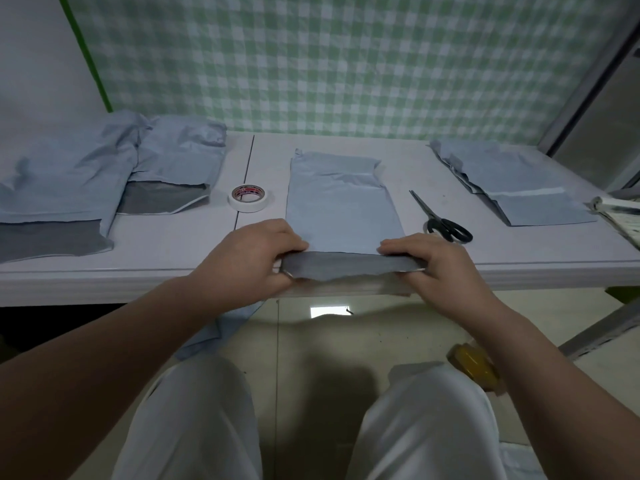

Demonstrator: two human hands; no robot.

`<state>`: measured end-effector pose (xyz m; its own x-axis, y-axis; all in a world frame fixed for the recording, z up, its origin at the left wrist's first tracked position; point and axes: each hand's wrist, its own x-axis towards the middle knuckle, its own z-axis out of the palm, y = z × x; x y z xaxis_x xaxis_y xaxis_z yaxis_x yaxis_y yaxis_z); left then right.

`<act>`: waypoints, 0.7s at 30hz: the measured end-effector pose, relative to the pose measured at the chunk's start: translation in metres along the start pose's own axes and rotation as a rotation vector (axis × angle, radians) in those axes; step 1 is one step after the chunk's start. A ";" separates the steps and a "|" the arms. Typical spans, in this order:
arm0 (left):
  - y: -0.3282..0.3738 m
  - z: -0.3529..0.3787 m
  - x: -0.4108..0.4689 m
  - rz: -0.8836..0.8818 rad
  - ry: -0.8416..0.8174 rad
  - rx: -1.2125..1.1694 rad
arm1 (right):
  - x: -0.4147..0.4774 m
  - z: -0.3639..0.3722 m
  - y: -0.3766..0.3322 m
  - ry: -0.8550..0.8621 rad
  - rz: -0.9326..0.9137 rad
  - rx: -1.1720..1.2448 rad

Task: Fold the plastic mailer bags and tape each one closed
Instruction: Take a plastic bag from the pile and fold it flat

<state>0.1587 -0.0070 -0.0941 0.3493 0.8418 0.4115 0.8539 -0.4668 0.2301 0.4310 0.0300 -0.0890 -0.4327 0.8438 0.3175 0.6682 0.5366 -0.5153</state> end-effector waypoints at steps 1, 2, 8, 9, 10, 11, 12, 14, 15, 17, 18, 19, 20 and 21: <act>0.000 0.001 0.002 -0.039 0.027 -0.039 | 0.002 -0.001 0.001 0.002 0.046 0.041; 0.000 0.001 0.004 -0.082 0.051 -0.072 | 0.003 -0.002 0.001 0.007 0.090 0.078; 0.004 0.001 0.015 -0.333 0.146 -0.219 | 0.012 0.005 -0.003 0.174 0.225 0.176; 0.004 0.002 0.018 -0.379 0.166 -0.228 | 0.015 0.006 -0.005 0.203 0.251 0.198; 0.004 0.004 0.020 -0.418 0.184 -0.222 | 0.017 0.007 -0.005 0.220 0.276 0.206; 0.005 0.005 0.022 -0.446 0.202 -0.213 | 0.019 0.008 -0.006 0.233 0.302 0.207; 0.005 0.007 0.024 -0.467 0.215 -0.203 | 0.021 0.009 -0.005 0.238 0.314 0.196; 0.007 0.009 0.027 -0.498 0.221 -0.178 | 0.025 0.013 -0.004 0.240 0.321 0.128; 0.007 0.011 0.028 -0.505 0.223 -0.165 | 0.026 0.015 -0.003 0.241 0.320 0.078; 0.007 0.013 0.029 -0.513 0.234 -0.146 | 0.029 0.020 -0.001 0.258 0.309 -0.008; 0.007 0.013 0.029 -0.514 0.239 -0.134 | 0.030 0.022 -0.001 0.270 0.298 -0.041; 0.006 0.014 0.029 -0.514 0.243 -0.120 | 0.030 0.024 -0.002 0.283 0.288 -0.074; 0.006 0.014 0.029 -0.515 0.244 -0.105 | 0.030 0.027 -0.003 0.303 0.272 -0.104; 0.006 0.015 0.029 -0.519 0.244 -0.091 | 0.030 0.028 -0.005 0.326 0.252 -0.132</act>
<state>0.1794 0.0187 -0.0941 -0.2144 0.8850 0.4134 0.8493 -0.0402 0.5264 0.3977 0.0522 -0.0996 -0.0463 0.8967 0.4403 0.8092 0.2921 -0.5097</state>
